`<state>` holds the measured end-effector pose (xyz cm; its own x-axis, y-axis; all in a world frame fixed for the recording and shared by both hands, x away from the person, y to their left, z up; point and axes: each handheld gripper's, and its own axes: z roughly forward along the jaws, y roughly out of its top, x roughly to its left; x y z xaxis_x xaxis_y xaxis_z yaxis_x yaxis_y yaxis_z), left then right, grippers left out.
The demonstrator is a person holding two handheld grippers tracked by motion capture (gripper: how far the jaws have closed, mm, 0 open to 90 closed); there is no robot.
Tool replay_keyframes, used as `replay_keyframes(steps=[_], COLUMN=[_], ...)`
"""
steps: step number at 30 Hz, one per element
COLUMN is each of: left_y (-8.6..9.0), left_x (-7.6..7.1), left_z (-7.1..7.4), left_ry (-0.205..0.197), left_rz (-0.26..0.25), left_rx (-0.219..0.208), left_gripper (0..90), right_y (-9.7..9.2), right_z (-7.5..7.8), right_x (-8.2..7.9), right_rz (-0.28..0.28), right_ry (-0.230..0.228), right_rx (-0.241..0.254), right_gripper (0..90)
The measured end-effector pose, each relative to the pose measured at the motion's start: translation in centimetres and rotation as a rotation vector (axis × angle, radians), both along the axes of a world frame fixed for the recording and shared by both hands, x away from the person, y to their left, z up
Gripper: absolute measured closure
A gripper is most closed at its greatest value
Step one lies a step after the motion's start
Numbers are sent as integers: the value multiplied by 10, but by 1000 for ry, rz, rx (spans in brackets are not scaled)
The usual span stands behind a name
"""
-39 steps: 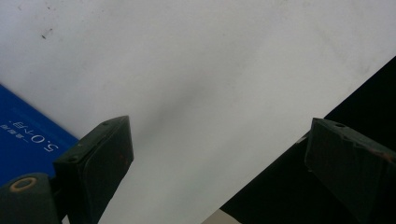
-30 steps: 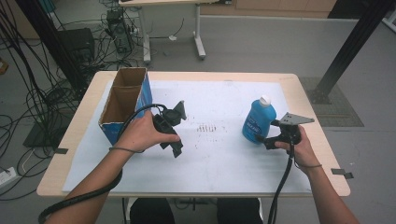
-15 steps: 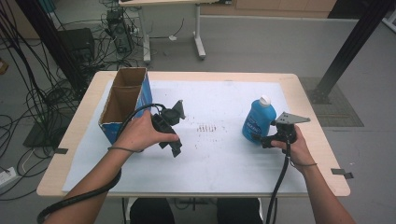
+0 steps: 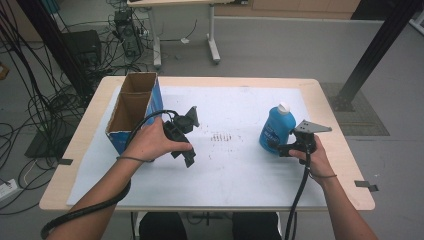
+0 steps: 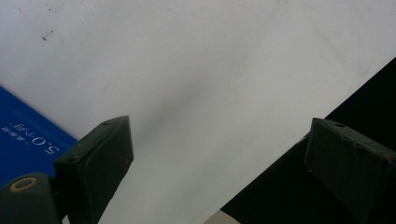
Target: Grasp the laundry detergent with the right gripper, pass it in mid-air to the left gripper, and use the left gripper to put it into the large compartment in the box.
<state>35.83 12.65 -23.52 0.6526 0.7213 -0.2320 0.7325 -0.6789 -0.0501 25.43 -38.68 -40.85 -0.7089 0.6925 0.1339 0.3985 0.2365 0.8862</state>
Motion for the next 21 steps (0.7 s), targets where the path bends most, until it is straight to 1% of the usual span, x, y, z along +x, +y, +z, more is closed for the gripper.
replay_keyframes(steps=[5, 21], left_y=[-1, 0], left_x=[0, 1], left_z=[-1, -2], left_ry=[3, 6], left_rz=[-1, -2], left_rx=[0, -1], left_gripper=[82, 82], right_y=[0, 2], right_z=[-3, -4], right_x=[-1, -1], right_rz=[-11, -20], right_ry=[-3, -15], right_rx=[17, 10], right_gripper=[148, 211])
